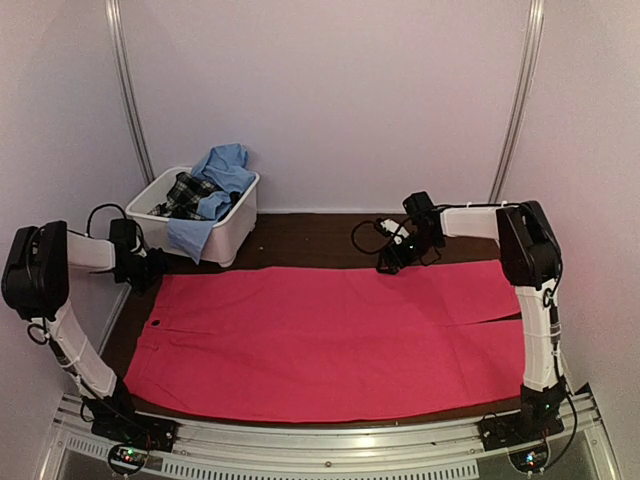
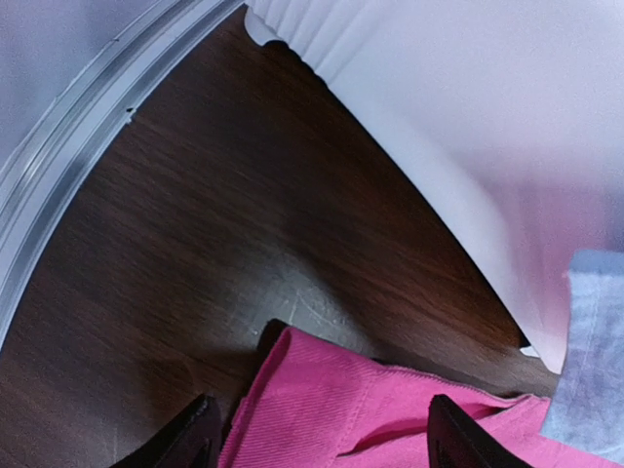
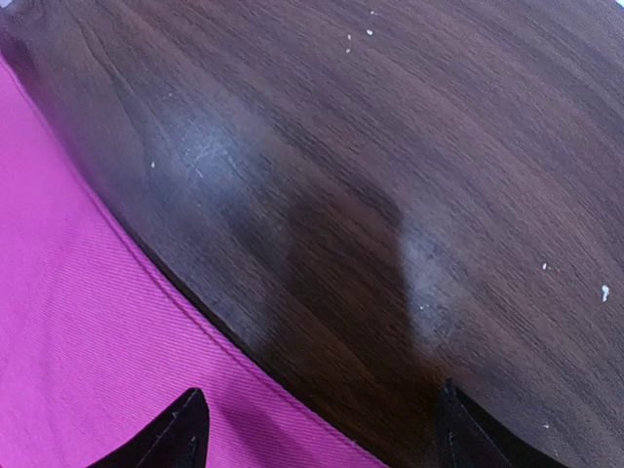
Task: Fold and stack the mixed laundry pile
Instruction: Pick up the flattened trousers from the center of the board.
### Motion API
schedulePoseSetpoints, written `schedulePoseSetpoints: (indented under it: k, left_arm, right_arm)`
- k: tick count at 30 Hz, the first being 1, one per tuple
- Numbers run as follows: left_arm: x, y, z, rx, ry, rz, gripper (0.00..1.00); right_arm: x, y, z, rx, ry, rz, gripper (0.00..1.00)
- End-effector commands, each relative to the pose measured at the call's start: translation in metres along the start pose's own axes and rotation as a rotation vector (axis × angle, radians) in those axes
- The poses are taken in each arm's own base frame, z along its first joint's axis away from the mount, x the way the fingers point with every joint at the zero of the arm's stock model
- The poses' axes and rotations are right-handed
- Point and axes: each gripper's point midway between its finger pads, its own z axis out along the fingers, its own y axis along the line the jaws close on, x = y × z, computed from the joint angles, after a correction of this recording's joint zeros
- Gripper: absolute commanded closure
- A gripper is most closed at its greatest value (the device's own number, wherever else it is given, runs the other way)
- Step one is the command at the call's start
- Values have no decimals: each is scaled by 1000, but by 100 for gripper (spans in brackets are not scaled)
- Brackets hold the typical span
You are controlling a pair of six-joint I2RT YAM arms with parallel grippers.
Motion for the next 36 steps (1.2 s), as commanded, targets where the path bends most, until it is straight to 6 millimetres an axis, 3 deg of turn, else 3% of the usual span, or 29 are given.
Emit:
schedulePoseSetpoints:
  k: [1, 7, 12, 22, 26, 31, 34, 36]
  left_arm:
    - [-13, -6, 8, 16, -13, -7, 25]
    - [-10, -5, 11, 11, -4, -14, 24]
    - [-10, -3, 15, 6, -4, -8, 26]
    - [-27, -15, 34, 63, -40, 33, 39]
    - [-21, -16, 42, 88, -23, 31, 51]
    - [-14, -19, 41, 119, -13, 31, 73]
    - [-20, -22, 32, 127, -45, 41, 92]
    - [-27, -26, 23, 132, -75, 48, 100]
  right_arm:
    - [10, 4, 5, 13, 86, -124, 21]
    - [41, 29, 11, -126, 203, -170, 24]
    - [53, 28, 13, -119, 243, -185, 34]
    - [49, 31, 24, -107, 241, -194, 89]
    - [47, 33, 22, -108, 238, -192, 100]
    - [37, 35, 15, -105, 212, -189, 100]
    - [27, 38, 7, -92, 188, -186, 100]
    - [20, 39, 0, -74, 168, -184, 100]
